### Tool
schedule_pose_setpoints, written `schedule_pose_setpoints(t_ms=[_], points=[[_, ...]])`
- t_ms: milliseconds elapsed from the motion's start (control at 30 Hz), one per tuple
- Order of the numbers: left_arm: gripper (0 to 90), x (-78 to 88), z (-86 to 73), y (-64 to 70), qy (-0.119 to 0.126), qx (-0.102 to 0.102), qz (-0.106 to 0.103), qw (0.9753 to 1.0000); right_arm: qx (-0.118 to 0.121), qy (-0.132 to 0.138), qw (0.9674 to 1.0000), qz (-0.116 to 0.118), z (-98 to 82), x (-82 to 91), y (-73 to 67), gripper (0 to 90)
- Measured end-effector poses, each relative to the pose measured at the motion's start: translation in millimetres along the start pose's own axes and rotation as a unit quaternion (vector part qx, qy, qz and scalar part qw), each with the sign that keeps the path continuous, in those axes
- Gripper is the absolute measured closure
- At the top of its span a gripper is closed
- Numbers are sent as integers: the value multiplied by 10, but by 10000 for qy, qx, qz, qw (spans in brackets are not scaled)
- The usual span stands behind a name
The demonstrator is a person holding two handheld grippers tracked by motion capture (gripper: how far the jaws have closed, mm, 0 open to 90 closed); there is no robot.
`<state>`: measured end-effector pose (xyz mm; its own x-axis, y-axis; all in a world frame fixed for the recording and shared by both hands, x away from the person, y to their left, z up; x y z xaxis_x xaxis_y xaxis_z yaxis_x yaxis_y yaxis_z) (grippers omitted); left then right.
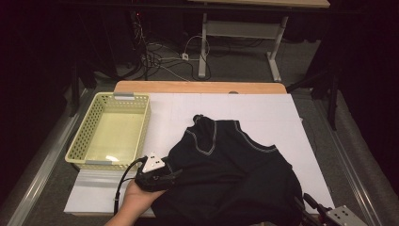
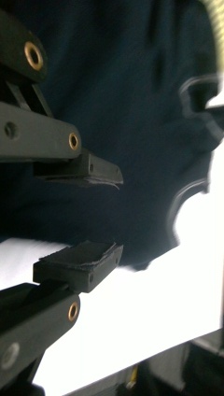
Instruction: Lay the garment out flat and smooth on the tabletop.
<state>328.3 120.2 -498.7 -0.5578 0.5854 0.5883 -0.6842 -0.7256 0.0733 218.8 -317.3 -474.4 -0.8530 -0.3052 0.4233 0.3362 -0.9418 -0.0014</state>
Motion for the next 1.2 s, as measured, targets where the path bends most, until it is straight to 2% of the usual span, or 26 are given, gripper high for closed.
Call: schedule_pose_setpoints(t_ms=[33, 67, 100, 167, 200, 267, 300, 367, 400, 467, 533, 567, 600, 633, 667, 733, 767, 800, 867, 900, 933, 967, 1000, 1033, 1100, 1200], points=[[307, 15, -17, -14, 11, 6, 15, 10000, -122, 108, 9997, 206, 60, -27, -45, 621], [304, 32, -68, -42, -25, 71, -22, 10000, -97, 183, 9987, 464, 172, -143, -172, 623], [299, 32, -68, -42, -25, 71, -22, 10000, -97, 183, 9987, 464, 172, -143, -172, 623], [297, 59, -128, -48, -57, 148, -61, 9999, 146, 135, 9983, 553, 269, -317, -299, 617], [297, 109, -196, -30, -62, 111, -117, 9999, 268, 70, 9977, 618, 356, -517, -380, 615], [296, 138, -230, -20, -69, 79, -119, 9999, 381, -71, 9972, 635, 433, -730, -416, 615], [296, 174, -261, -13, -64, 56, -140, 9999, 381, -71, 9972, 635, 433, -730, -416, 615], [296, 245, -321, -2, -17, 28, -177, 9998, 466, -191, 9968, 613, 528, -943, -406, 619], [296, 276, -354, 4, -19, 27, -199, 9998, 508, -305, 9966, 574, 621, -1150, -377, 621], [295, 334, -413, 14, -2, 23, -248, 9997, 554, -410, 9962, 540, 704, -1349, -353, 620], [296, 390, -458, 12, 31, -4, -270, 9996, 564, -469, 9958, 540, 739, -1445, -344, 620], [296, 413, -474, 7, 56, 11, -290, 9996, 498, -590, 9956, 530, 799, -1644, -327, 620], [296, 433, -485, -5, 61, 5, -310, 9995, 498, -590, 9956, 530, 799, -1644, -327, 620], [296, 477, -501, -41, 137, 47, -318, 9994, 440, -712, 9952, 506, 855, -1848, -323, 617], [296, 497, -512, -60, 158, 94, -345, 9992, 431, -802, 9947, 471, 880, -1948, -319, 613], [296, 515, -526, -72, 168, 126, -355, 9991, 321, -959, 9939, 439, 916, -2141, -288, 581], [296, 530, -544, -79, 168, 125, -345, 9992, 321, -959, 9939, 439, 916, -2141, -288, 581], [297, 546, -562, -83, 150, 102, -331, 9993, 221, -1207, 9918, 362, 915, -2312, -234, 492], [297, 581, -589, -89, 143, 75, -329, 9993, 195, -1495, 9882, 282, 866, -2452, -192, 385], [297, 615, -601, -95, 161, 69, -326, 9993, 243, -1730, 9844, 222, 818, -2511, -176, 359], [297, 629, -603, -98, 170, 74, -316, 9993, 266, -1814, 9828, 197, 796, -2543, -169, 383], [297, 629, -603, -98, 170, 74, -316, 9993, 290, -1799, 9830, 237, 802, -2538, -178, 479], [297, 639, -600, -100, 189, 81, -320, 9993, 290, -1799, 9830, 237, 802, -2538, -178, 479], [297, 642, -594, -100, 208, 91, -334, 9992, 521, -1764, 9822, 384, 794, -2505, -260, 737], [297, 626, -579, -97, 226, 91, -353, 9991, 737, -1778, 9805, 399, 784, -2474, -339, 797], [297, 576, -551, -67, 183, 30, -413, 9990, 830, -1769, 9800, 366, 782, -2441, -354, 811]])
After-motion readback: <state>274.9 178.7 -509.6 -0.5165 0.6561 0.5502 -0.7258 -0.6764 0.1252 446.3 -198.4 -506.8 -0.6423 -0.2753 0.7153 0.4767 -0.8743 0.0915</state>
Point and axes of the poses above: each handheld gripper's, and its own axes: x roughly backward along the jaws, z roughly out of its top, y roughly to its right, the point moved 5 cm from there along -x, roughly forward along the jaws
